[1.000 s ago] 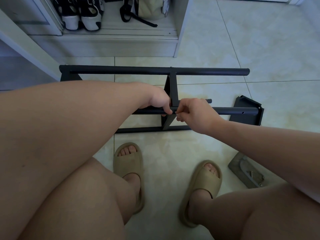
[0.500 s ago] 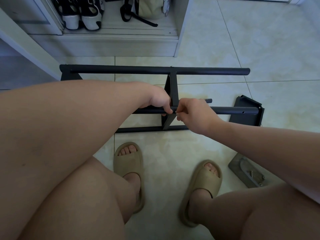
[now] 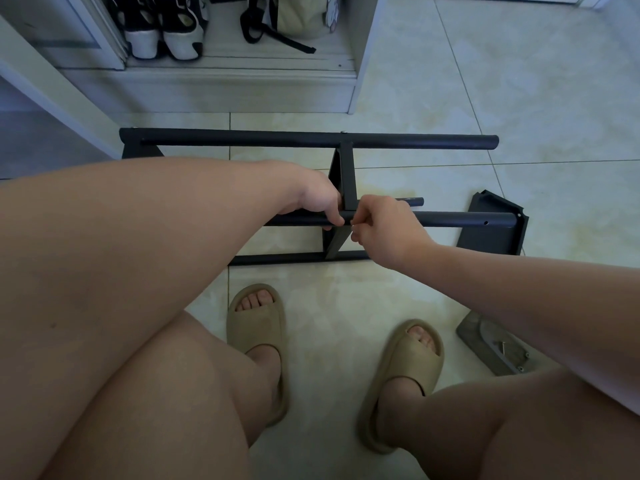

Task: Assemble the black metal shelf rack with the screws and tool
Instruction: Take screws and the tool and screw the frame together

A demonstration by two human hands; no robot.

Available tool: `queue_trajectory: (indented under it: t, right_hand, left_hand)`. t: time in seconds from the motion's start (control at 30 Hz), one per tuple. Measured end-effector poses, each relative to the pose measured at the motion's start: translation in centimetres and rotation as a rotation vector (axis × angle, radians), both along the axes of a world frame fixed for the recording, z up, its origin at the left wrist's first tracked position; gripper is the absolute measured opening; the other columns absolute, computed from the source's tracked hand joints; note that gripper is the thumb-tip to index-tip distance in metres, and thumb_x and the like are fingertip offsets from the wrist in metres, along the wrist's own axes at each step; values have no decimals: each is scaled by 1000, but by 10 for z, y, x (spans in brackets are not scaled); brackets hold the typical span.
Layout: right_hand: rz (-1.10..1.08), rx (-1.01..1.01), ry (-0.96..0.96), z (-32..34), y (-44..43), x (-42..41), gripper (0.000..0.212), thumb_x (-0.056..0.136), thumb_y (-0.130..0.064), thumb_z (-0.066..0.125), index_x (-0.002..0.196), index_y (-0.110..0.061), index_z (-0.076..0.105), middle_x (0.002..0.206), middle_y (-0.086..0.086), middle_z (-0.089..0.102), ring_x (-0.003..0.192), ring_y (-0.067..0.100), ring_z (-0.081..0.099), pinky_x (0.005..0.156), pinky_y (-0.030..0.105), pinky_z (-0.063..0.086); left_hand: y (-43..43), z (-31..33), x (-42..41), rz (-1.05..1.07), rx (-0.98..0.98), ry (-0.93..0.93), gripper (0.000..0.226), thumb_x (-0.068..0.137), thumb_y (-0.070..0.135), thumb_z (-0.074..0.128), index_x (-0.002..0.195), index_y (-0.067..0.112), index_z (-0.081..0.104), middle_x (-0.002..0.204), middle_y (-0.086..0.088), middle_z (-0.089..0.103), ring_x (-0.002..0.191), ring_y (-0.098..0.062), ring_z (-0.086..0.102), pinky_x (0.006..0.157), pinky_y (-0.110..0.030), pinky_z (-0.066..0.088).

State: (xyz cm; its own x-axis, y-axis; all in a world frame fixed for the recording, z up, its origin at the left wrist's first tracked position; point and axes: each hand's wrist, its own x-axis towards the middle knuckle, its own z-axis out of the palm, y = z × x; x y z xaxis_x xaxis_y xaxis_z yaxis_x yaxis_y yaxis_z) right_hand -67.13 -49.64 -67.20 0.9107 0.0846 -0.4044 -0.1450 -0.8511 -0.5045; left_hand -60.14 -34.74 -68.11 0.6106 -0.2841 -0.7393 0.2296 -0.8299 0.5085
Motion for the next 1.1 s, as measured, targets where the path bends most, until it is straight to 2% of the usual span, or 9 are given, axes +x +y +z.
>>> queue_trajectory:
  t: [0.07, 0.23, 0.47, 0.67, 0.8, 0.87, 0.97, 1.03, 1.1]
  right_hand:
    - [-86, 91, 46, -3, -2, 1, 16, 95, -8, 52, 84, -18, 57, 95, 9, 73, 89, 30, 70, 68, 40, 58]
    - [-142, 165, 68, -9, -3, 4, 19, 96, -7, 57, 81, -18, 57, 84, 4, 75, 87, 28, 73, 57, 31, 52]
    - [-22, -50, -12, -8, -1, 14, 17, 93, -17, 61, 78, -22, 56, 86, 4, 71, 77, 29, 66, 68, 41, 59]
    - [183, -314, -160, -12, -6, 12, 17, 94, -33, 58, 85, -22, 48, 72, -3, 50, 80, 29, 57, 53, 31, 31]
    - [237, -232, -115, -5, -13, 13, 19, 98, -37, 59, 90, -21, 53, 89, 4, 64, 86, 28, 58, 64, 35, 43]
    - [247, -149, -88, 2, -20, 10, 22, 99, -39, 60, 94, -18, 57, 90, 3, 67, 87, 26, 59, 71, 37, 50]
    - [239, -78, -102, 14, -39, 4, 20, 99, -37, 60, 104, -18, 59, 90, -4, 62, 88, 23, 57, 72, 33, 43]
    - [245, -89, -128, 22, -56, -2, 24, 101, -35, 58, 117, -19, 59, 99, -6, 60, 97, 23, 56, 76, 32, 40]
    - [288, -173, -154, 29, -76, -9, 42, 102, -38, 56, 140, -21, 52, 124, -2, 57, 118, 24, 51, 91, 36, 41]
  left_hand:
    - [0, 2, 0, 7, -5, 23, 24, 91, 14, 68, 113, 5, 71, 121, -10, 68, 119, -30, 56, 99, -37, 41]
    - [1, 3, -3, 22, -48, 80, 25, 93, 7, 63, 118, 5, 68, 104, -8, 70, 97, -22, 59, 103, -37, 43]
    - [1, 4, -2, 17, -70, 86, 30, 94, 5, 61, 123, 7, 67, 115, -13, 71, 102, -21, 60, 108, -37, 41]
    - [2, 4, -4, 33, -63, 54, 29, 91, 5, 65, 120, 6, 68, 115, -14, 72, 115, -27, 63, 107, -37, 43]
    - [0, 7, -8, 96, 39, -74, 43, 87, 18, 71, 129, 13, 62, 132, -7, 59, 122, -31, 52, 108, -41, 40]
    - [0, 13, -14, 116, 70, -138, 43, 89, 19, 68, 131, 12, 59, 127, -5, 55, 115, -29, 51, 102, -36, 41]
    - [0, 22, -23, 34, 143, -263, 31, 95, 17, 58, 126, 13, 58, 117, -5, 55, 104, -27, 51, 90, -32, 42]
    - [-4, 28, -29, -3, 183, -344, 40, 97, 22, 55, 137, 15, 52, 132, -7, 58, 119, -29, 54, 98, -35, 44]
    - [-13, 35, -34, -47, 215, -451, 47, 98, 32, 53, 144, 22, 45, 143, -4, 52, 130, -30, 48, 105, -39, 41]
